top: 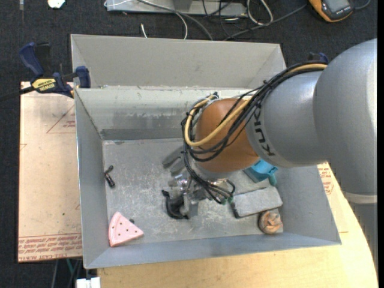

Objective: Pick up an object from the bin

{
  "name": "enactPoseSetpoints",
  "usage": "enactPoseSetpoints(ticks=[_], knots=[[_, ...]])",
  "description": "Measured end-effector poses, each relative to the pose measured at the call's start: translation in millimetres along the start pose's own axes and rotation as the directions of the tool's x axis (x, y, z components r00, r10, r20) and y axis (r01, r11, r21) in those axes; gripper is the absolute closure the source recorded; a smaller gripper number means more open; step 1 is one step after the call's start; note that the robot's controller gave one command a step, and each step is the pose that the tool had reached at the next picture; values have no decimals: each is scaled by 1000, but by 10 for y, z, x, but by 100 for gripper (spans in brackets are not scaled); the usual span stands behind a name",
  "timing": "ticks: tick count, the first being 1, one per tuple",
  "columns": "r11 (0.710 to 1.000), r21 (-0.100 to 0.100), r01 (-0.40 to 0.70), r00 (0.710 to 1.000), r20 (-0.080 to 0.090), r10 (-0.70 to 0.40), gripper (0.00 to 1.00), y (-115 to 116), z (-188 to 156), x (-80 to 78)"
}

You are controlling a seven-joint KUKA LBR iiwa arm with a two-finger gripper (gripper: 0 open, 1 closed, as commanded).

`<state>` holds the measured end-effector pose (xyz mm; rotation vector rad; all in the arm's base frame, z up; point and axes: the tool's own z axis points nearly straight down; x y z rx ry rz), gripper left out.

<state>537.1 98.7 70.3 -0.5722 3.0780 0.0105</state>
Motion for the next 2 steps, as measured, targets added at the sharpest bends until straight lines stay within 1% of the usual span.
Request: enactPoseSetpoints(ticks=[1, 2], knots=[[1000, -1, -18, 1000, -5, 18, 100, 36, -601, 91], [1000, -2, 27, 1000, -4, -27, 100, -16, -1359, 91]])
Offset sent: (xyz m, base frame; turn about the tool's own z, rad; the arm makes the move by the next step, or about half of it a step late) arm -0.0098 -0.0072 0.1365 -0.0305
